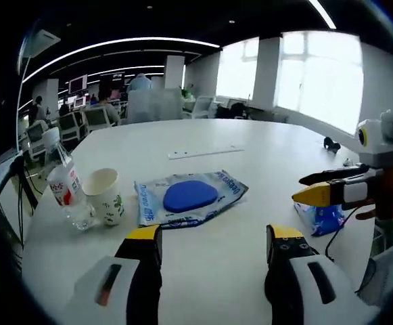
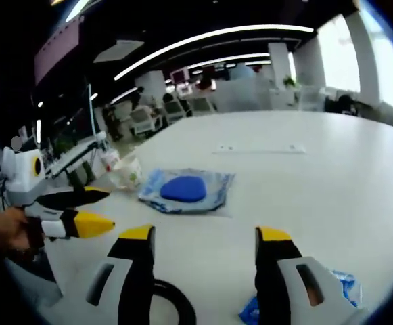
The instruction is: Arrange the tabletop items into an orderly group along one side of the table until the central work area is clear of visible clutter.
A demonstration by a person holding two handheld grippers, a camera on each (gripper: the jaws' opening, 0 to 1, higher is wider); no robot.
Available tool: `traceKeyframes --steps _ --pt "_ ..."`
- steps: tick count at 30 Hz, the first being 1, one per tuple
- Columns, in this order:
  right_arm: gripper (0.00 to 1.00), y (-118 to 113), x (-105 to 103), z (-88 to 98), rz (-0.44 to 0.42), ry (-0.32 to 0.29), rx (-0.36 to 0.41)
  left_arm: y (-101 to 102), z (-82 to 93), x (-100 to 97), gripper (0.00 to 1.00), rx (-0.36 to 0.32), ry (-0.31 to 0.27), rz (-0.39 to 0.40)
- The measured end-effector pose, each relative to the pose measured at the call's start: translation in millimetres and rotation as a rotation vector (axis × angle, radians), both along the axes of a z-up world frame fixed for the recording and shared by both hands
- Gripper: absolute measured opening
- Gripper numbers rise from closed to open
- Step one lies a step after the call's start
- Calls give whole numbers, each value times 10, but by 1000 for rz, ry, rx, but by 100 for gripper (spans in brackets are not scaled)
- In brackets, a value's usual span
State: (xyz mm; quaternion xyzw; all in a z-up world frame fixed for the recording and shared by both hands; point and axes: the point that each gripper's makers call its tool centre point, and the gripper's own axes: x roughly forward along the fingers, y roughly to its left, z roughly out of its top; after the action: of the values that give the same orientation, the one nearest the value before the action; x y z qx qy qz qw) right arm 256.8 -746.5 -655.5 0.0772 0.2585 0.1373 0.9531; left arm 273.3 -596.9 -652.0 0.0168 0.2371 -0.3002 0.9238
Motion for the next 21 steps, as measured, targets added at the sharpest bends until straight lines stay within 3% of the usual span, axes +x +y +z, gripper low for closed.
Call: traceKeyframes --steps 7,21 --pt "60 -87 -154 -21 -22 9 12 -182 55 -137 65 2 -16 -56" --pt "63 -302 -454 -22 -55 4 3 -482 1 -459 69 10 1 -143"
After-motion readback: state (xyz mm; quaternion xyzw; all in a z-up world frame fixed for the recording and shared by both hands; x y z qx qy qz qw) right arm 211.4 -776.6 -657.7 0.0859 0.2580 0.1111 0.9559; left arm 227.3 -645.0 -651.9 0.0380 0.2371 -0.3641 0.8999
